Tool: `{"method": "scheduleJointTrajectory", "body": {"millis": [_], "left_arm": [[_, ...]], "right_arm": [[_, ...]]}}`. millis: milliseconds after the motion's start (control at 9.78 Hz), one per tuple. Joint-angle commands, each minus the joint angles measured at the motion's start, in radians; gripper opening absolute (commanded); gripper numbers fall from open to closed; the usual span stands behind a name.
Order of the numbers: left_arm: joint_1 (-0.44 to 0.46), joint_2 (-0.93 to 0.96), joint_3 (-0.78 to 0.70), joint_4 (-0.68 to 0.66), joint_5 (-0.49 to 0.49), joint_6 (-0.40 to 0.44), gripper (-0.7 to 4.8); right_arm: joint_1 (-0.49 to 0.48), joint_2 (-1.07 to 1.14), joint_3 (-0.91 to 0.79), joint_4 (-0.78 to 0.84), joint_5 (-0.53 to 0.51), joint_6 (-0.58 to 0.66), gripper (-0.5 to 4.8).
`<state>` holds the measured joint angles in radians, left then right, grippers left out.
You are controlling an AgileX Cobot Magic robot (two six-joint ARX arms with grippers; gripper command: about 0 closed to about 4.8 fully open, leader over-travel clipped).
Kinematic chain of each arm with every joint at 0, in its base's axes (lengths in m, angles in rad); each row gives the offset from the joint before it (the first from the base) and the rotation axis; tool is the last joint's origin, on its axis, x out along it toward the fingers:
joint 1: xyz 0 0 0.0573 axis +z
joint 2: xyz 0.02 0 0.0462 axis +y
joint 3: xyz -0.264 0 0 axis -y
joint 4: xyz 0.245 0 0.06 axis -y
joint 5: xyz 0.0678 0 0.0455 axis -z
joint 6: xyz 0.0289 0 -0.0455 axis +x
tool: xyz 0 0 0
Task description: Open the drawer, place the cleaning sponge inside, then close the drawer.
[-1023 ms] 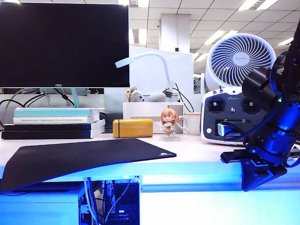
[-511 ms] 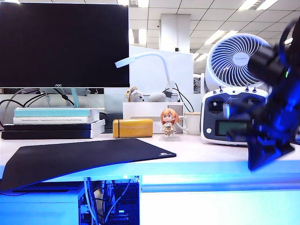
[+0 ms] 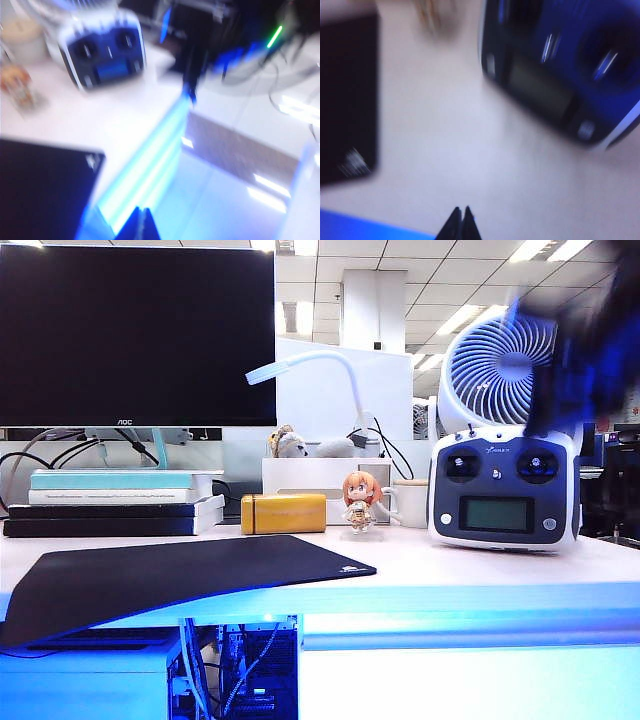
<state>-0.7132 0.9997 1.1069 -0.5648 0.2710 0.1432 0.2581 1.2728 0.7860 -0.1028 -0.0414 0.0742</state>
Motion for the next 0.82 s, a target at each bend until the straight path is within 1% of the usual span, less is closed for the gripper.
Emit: {"method": "scheduleJointTrajectory", "body": {"millis": [102, 307, 409, 511, 614, 818], "left_arm": [[-0.001, -0.002, 0.004, -0.133, 0.022, 0.029, -0.05], [-0.003, -0.016, 0.004, -0.126, 0.021, 0.028, -0.05], [-0.011, -0.072, 0.004, -0.117, -0.003, 0.029, -0.05], [-0.011, -0.133, 0.004, -0.117, -0.025, 0.022, -0.05], [-0.011, -0.154, 0.004, -0.119, -0.038, 0.022, -0.05], [-0.011, -0.262, 0.004, -0.127, -0.068, 0.021, -0.05]], "right_arm": [[0.002, -0.336, 0.002, -0.025, 0.008, 0.053, -0.01], [0.002, -0.468, -0.013, -0.03, 0.048, 0.026, -0.01], [0.002, -0.658, -0.092, -0.048, 0.101, 0.019, -0.01], [0.002, -0.792, -0.217, -0.09, 0.151, 0.019, -0.01], [0.002, -0.825, -0.256, -0.095, 0.153, 0.02, -0.01], [0.002, -0.97, -0.462, -0.111, 0.155, 0.06, -0.01]]}}
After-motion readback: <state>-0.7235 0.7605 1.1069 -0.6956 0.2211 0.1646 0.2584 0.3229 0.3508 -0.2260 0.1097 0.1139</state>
